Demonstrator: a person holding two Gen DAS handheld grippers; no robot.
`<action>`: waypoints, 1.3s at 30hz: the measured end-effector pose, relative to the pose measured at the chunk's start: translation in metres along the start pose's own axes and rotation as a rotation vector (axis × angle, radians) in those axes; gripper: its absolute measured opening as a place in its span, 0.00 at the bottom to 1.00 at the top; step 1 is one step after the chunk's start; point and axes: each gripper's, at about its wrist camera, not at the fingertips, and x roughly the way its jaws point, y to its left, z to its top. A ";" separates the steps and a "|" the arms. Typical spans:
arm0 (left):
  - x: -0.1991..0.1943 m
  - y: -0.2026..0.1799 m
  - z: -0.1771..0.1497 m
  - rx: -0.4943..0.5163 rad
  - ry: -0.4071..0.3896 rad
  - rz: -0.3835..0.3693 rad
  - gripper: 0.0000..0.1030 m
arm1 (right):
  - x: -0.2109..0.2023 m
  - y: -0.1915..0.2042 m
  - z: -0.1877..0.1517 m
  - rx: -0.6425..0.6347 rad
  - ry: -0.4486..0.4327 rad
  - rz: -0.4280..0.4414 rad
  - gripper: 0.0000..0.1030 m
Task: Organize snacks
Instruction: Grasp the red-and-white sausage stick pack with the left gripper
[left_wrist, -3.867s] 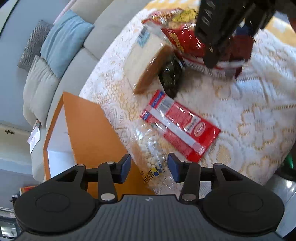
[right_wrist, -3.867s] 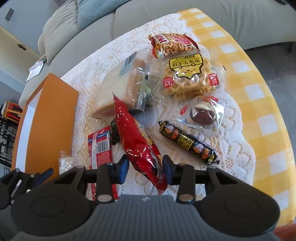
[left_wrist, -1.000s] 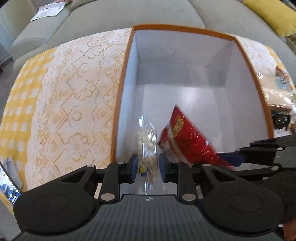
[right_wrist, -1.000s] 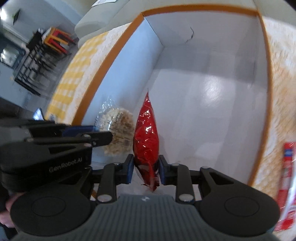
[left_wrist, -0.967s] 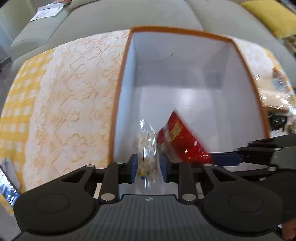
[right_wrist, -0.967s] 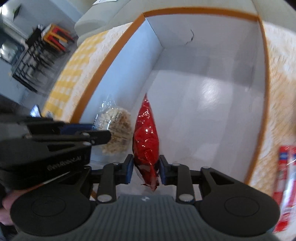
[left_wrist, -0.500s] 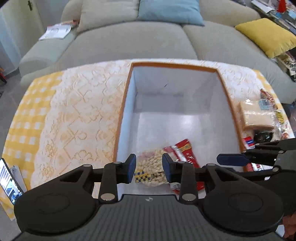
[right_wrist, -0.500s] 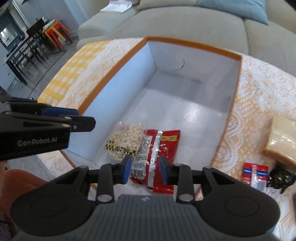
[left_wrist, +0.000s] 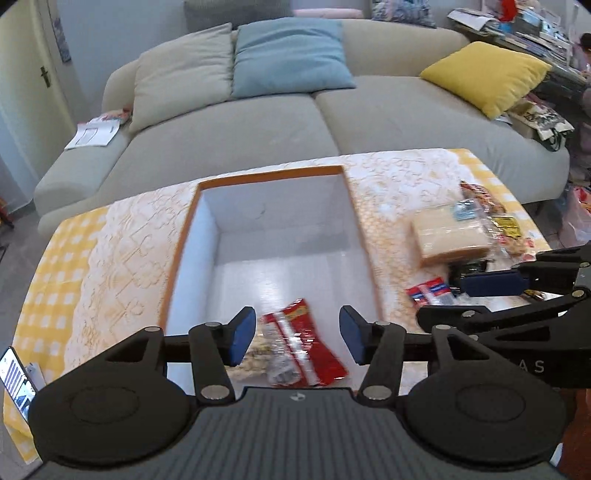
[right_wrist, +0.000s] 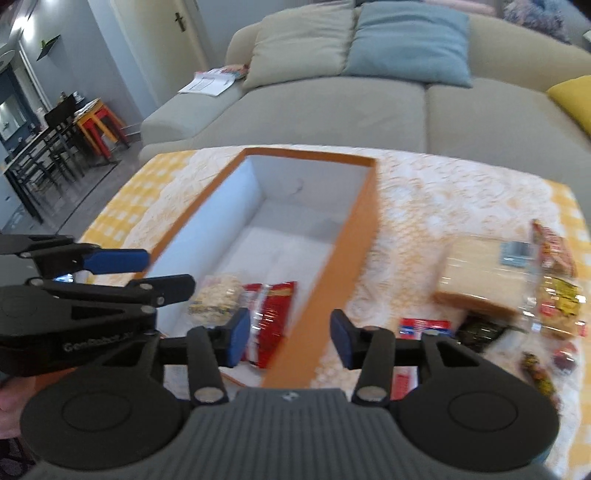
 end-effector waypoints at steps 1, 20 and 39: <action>-0.001 -0.007 0.000 0.006 0.000 -0.015 0.60 | -0.005 -0.006 -0.006 0.001 -0.005 -0.018 0.52; 0.069 -0.135 0.021 -0.006 0.235 -0.152 0.61 | -0.024 -0.165 -0.064 0.160 0.071 -0.243 0.53; 0.175 -0.160 0.003 -0.140 0.381 -0.069 0.62 | 0.048 -0.212 -0.056 0.348 0.092 -0.178 0.52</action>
